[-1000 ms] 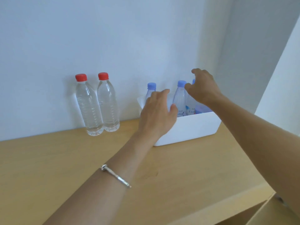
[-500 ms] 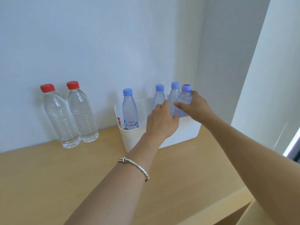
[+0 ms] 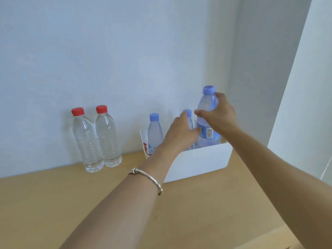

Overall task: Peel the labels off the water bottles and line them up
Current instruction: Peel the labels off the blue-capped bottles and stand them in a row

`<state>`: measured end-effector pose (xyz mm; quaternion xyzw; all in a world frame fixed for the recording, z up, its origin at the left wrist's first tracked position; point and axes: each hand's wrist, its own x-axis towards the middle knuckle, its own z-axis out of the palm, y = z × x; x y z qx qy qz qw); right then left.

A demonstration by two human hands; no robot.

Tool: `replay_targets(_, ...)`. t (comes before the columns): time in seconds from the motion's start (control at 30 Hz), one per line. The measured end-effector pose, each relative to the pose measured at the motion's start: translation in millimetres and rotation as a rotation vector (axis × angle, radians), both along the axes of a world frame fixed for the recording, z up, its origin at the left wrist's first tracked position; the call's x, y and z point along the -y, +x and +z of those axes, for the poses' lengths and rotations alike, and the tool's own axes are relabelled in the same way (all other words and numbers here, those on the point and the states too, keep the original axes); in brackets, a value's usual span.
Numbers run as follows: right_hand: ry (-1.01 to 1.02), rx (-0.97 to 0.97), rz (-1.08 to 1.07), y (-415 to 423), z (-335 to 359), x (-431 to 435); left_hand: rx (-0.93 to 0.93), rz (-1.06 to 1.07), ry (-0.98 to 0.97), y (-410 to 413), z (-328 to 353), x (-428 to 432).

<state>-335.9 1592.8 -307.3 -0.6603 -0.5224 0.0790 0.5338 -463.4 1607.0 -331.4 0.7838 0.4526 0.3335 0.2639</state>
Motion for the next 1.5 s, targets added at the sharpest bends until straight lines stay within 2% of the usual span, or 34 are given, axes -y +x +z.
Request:
replay_targets(0.17, 0.230, 0.056, 0.112, -64, 64, 27, 0.228, -0.055, 0.152, -38, 39, 7)
replay_targets(0.3, 0.267, -0.075, 0.303, -123, 65, 35, 0.373, -0.041, 0.204, -96, 43, 10)
replay_targets(0.53, 0.120, -0.129, 0.561, -218, -13, 24, 0.378, 0.106, 0.050, -211, -33, 29)
replay_targets(0.73, -0.045, -0.136, 0.690, -266, -79, 13, 0.412, 0.233, -0.089, -264, -101, 37)
replay_targets(0.93, -0.003, -0.125, 0.745, -277, -88, 3, 0.451, 0.199, -0.078, -275, -115, 25)
replay_targets(1.13, 0.052, -0.145, 0.951, -259, -113, -3, 0.440, 0.181, -0.035, -274, -133, 21)
replay_targets(1.4, -0.146, -0.133, 1.006, -240, -157, -16, 0.357, 0.140, -0.048, -280, -135, 14)
replay_targets(1.5, -0.145, -0.155, 1.040, -236, -159, -16, 0.315, 0.120, -0.039, -284, -133, 17)
